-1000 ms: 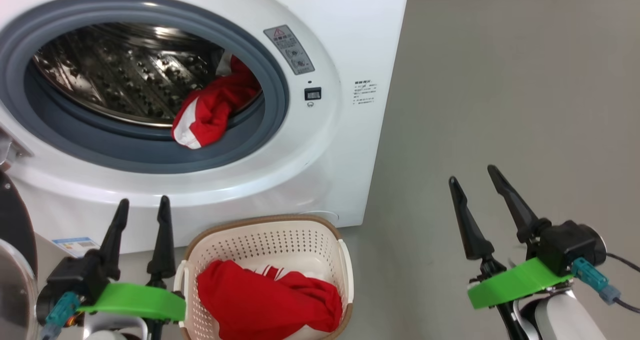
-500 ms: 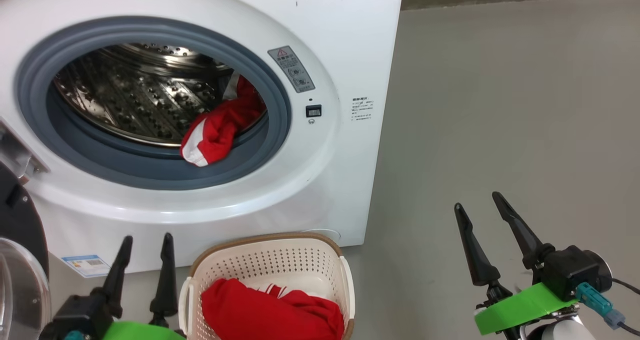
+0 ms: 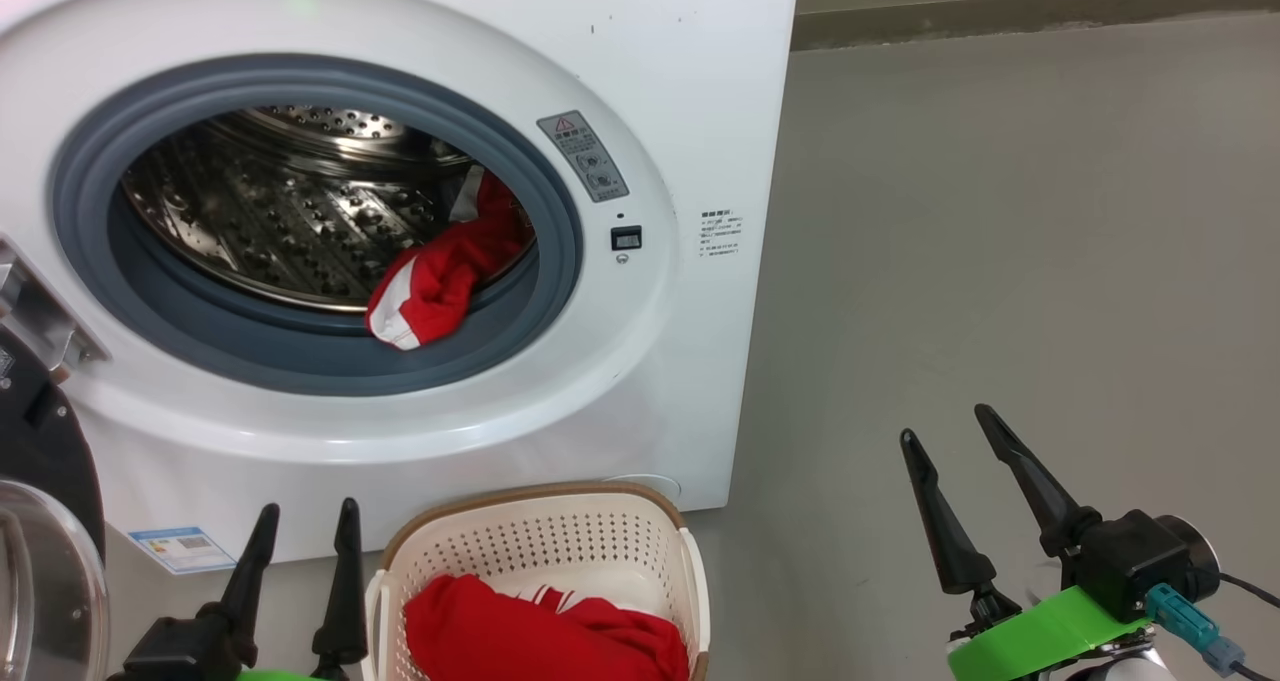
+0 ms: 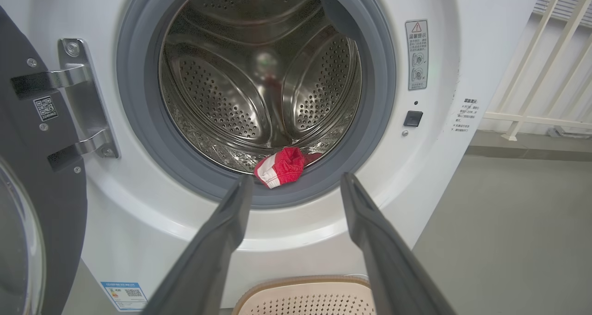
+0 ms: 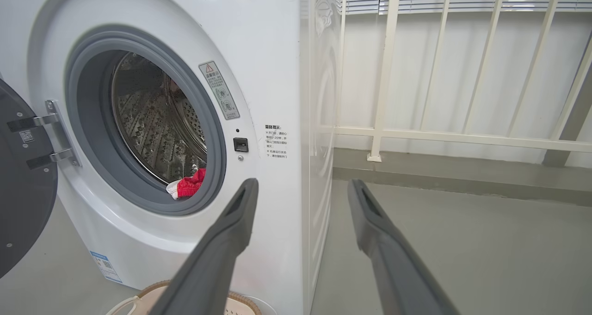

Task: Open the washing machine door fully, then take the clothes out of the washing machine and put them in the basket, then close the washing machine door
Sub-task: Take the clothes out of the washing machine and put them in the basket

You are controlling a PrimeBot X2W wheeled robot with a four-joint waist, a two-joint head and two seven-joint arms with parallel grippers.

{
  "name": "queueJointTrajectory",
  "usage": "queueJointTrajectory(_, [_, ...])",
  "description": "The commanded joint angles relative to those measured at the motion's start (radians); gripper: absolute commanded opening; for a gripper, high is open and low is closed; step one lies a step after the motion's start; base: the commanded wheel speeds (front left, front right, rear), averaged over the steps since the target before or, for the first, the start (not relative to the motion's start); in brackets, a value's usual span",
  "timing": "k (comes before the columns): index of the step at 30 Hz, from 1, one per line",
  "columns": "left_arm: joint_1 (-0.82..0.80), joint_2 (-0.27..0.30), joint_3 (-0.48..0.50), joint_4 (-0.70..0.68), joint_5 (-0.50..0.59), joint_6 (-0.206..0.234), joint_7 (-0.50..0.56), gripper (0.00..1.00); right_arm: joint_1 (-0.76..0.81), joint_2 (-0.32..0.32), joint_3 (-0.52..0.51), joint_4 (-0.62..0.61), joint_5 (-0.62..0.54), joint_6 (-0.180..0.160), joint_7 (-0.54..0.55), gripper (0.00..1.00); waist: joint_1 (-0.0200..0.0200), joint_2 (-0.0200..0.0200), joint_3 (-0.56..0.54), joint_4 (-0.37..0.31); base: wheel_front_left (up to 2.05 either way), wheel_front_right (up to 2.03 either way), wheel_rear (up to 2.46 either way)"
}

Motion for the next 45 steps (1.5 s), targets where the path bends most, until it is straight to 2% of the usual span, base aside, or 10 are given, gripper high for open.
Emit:
queueJointTrajectory(1, [-0.010,0.011,0.031,-0.028,0.000,0.011,-0.012,1.00,-0.012,-0.012,0.020,-0.031,0.008,0.006,-0.006,1.00,0.0000,0.0000,0.002,0.000,0.00,0.00,0.00])
queueJointTrajectory(16, [-0.015,0.011,0.034,-0.037,-0.001,0.005,-0.012,1.00,-0.016,-0.016,0.021,-0.043,0.007,0.006,-0.006,1.00,0.0000,0.0000,0.032,0.003,0.00,0.00,0.00])
queueJointTrajectory(25, [-0.068,0.011,0.034,-0.041,-0.005,-0.003,-0.012,1.00,-0.040,-0.012,0.020,-0.056,-0.001,0.006,-0.006,1.00,0.0000,0.0000,0.103,0.012,0.00,0.00,0.00])
queueJointTrajectory(32, [-0.144,0.024,0.025,-0.033,-0.006,-0.011,-0.012,1.00,-0.075,-0.008,0.021,-0.066,-0.011,0.006,-0.006,1.00,0.0000,0.0000,0.171,0.020,0.00,0.00,0.00])
queueJointTrajectory(45, [-0.424,0.077,0.022,0.066,-0.042,-0.033,-0.012,1.00,-0.186,-0.002,0.049,-0.073,-0.040,0.006,-0.006,1.00,0.0000,0.0000,0.351,0.004,0.00,0.00,0.00])
